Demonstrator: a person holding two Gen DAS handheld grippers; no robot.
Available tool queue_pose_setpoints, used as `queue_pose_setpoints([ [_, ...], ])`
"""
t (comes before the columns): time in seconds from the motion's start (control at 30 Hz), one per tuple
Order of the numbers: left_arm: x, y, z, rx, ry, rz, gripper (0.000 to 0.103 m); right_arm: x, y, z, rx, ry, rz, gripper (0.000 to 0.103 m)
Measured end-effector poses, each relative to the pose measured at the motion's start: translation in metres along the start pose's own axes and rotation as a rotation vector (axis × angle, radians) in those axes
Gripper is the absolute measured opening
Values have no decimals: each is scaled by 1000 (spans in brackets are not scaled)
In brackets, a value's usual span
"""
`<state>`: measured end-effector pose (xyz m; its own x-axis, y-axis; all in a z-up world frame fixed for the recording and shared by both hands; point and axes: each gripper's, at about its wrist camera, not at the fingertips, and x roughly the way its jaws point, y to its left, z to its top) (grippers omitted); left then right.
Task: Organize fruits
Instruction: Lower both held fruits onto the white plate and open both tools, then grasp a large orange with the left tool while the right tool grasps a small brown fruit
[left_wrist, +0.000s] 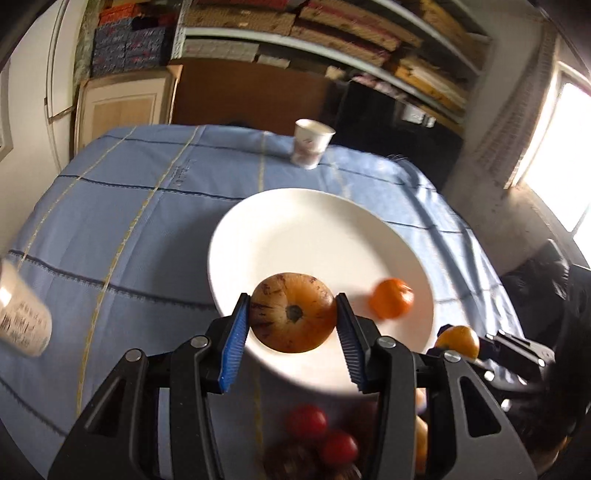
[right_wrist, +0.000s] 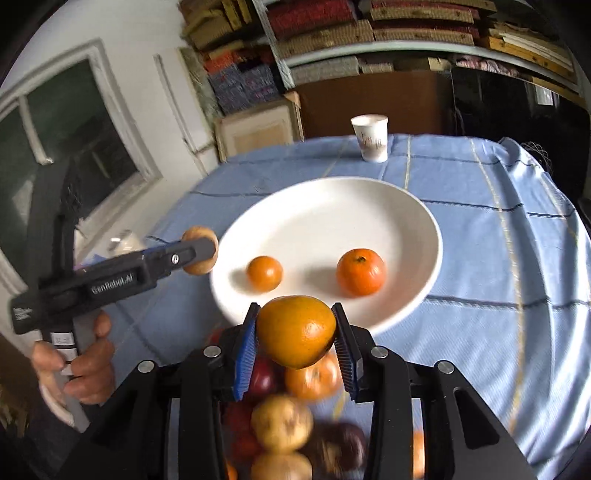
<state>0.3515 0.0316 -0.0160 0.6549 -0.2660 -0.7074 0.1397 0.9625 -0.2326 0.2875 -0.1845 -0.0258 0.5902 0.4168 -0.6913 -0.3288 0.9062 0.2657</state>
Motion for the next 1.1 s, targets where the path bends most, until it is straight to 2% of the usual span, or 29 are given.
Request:
queue_pose_setpoints([
  [0.07, 14, 2, 7, -3, 12, 30, 45, 16, 0, 7, 7, 18, -12, 39],
  [0.23, 38, 2, 9, 11, 56, 45, 47, 34, 6, 14, -30, 39, -53, 39],
  [0.27, 40, 2, 7, 11, 59, 55, 53, 34, 6, 14, -32, 37, -54, 40],
  [0.3, 40, 1, 5, 14, 59, 62, 64, 33, 6, 13, -33, 34, -50, 48],
  [0.33, 36, 0, 3, 20, 45, 76, 70, 29, 6, 12, -34, 29, -43, 58],
  [0.4, 22, -2, 1, 27, -3, 95, 87, 14, 6, 12, -39, -11, -27, 61],
  [0.5, -4, -8, -6, 39, -76, 106, 98, -8, 2, 11, -27, -67, 3, 66],
  [0.57, -21, -14, -17, 56, -122, 126, 98, -23, -7, 8, -5, -98, 11, 67],
  [0.7, -40, -24, -44, 119, -136, 149, 98, -44, -31, -9, 32, -133, -25, 67],
  [0.83, -58, -40, -79, 200, -131, 118, 98, -66, -47, -36, 3, -160, -60, 67],
  [0.97, -75, -60, -111, 305, -166, 118, 98, -80, -56, -55, -70, -175, -125, 67],
  [1.1, -81, -71, -133, 363, -161, 103, 98, -82, -75, -65, -38, -143, -131, 67],
])
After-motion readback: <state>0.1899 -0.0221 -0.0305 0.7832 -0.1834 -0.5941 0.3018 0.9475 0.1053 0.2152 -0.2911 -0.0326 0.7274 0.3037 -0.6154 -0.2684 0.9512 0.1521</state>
